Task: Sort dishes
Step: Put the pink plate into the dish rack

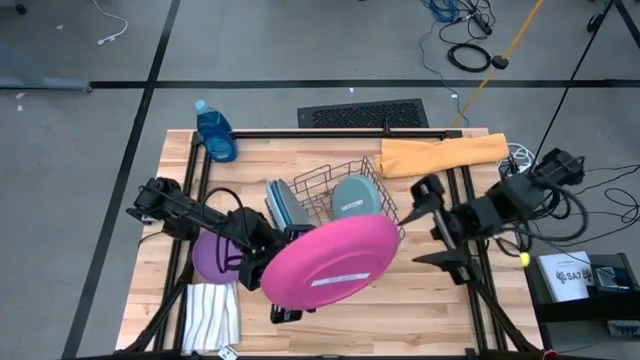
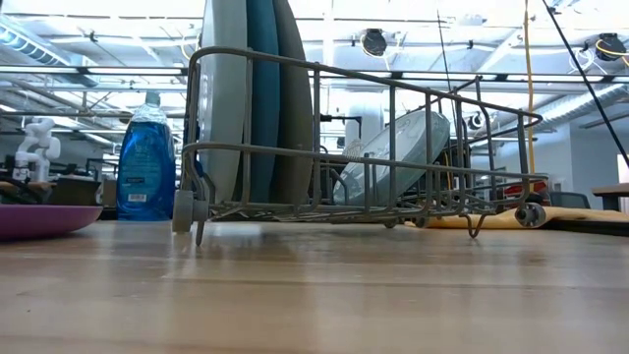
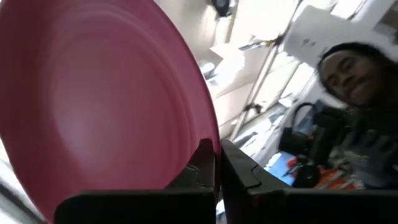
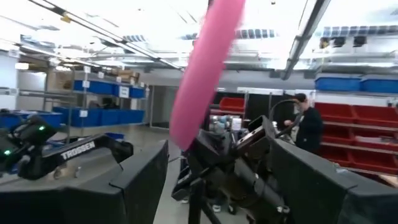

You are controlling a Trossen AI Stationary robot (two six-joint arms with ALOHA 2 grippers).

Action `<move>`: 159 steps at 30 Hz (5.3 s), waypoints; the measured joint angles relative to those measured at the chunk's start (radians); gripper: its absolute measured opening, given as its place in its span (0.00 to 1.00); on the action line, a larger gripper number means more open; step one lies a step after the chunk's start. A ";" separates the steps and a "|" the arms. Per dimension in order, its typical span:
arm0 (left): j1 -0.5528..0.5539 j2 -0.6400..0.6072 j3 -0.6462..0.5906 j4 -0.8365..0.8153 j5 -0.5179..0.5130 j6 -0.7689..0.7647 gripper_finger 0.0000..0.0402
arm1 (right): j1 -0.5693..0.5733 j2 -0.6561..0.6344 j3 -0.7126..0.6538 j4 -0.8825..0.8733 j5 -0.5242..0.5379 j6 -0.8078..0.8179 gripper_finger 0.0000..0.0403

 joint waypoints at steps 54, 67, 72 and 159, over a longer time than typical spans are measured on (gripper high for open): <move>0.040 -0.003 0.002 -0.034 -0.142 -0.174 0.09 | -0.277 0.208 0.099 0.381 -0.764 0.246 0.03; 0.022 -0.024 0.001 -0.091 -0.302 -0.135 0.68 | -0.279 0.110 0.098 0.243 -0.743 0.121 0.02; -0.051 -0.156 0.000 -0.456 -0.616 0.003 0.71 | -0.238 -0.023 0.098 -0.014 -0.656 -0.052 0.02; -0.285 -0.212 -0.043 -0.486 -1.462 0.162 0.71 | -0.400 0.198 -0.566 0.124 0.072 0.569 0.48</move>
